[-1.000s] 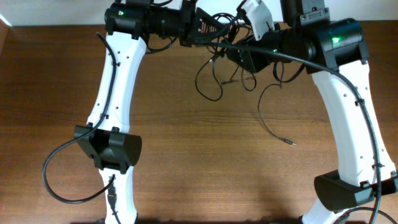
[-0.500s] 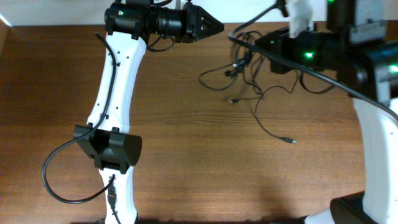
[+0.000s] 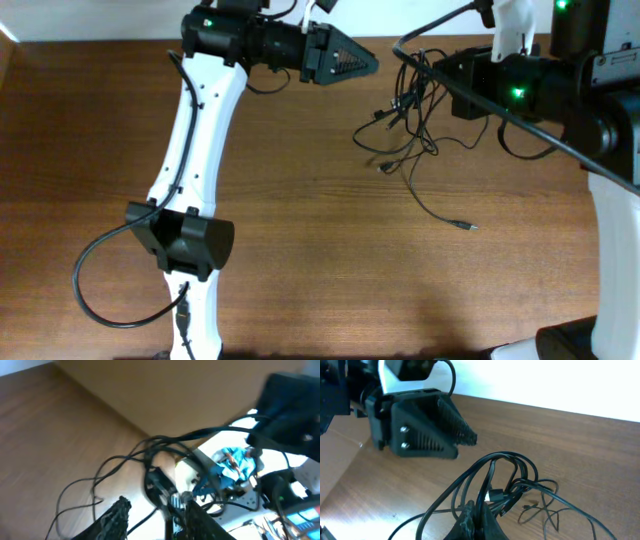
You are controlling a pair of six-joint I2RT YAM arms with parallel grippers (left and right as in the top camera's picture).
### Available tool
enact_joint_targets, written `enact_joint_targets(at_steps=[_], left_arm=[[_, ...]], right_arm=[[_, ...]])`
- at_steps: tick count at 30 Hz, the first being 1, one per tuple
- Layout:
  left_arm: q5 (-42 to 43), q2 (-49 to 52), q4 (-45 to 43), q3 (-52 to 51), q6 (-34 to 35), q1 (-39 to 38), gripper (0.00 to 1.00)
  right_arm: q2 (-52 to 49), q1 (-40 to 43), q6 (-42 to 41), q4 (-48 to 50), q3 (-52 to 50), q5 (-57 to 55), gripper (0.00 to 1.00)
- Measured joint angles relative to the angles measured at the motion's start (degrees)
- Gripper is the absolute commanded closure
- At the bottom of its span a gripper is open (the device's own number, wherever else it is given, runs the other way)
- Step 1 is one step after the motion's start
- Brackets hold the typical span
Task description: Untangle cables
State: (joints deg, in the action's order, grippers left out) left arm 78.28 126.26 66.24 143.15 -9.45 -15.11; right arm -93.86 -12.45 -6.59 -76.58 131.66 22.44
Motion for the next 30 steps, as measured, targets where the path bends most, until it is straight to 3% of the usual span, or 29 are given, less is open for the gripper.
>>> enact_joint_targets(at_steps=[3, 10, 14, 17, 20, 23, 30], left_arm=[[0.02, 0.00, 0.26, 0.00, -2.05, -1.38, 0.52], [-3.78, 0.00, 0.37, 0.00, -2.10, -2.75, 0.55], [-11.23, 0.00, 0.39, 0.00, -1.70, -6.54, 0.70], [-16.85, 0.00, 0.35, 0.00, -0.90, -8.20, 1.00], [-28.68, 0.00, -1.29, 0.00, 4.20, -7.13, 1.00], [-34.42, 0.00, -2.32, 0.00, 6.91, -4.90, 1.00], [-36.52, 0.00, -2.29, 0.00, 8.02, 2.27, 1.00]], right_arm=[[-2.08, 0.00, -2.27, 0.59, 0.00, -0.20, 0.96], [-5.97, 0.00, -6.16, 4.74, 0.00, -0.35, 0.96], [-5.97, 0.00, -6.91, 5.09, 0.00, -0.09, 0.96], [-5.97, 0.00, -6.95, 5.07, 0.00, 0.63, 0.96], [-5.97, 0.00, -6.95, 4.48, 0.00, 1.42, 0.96], [-5.70, 0.87, -6.93, 0.17, 0.00, 0.57, 0.96], [-0.68, 16.33, -5.31, -10.62, 0.00, -0.09, 0.96]])
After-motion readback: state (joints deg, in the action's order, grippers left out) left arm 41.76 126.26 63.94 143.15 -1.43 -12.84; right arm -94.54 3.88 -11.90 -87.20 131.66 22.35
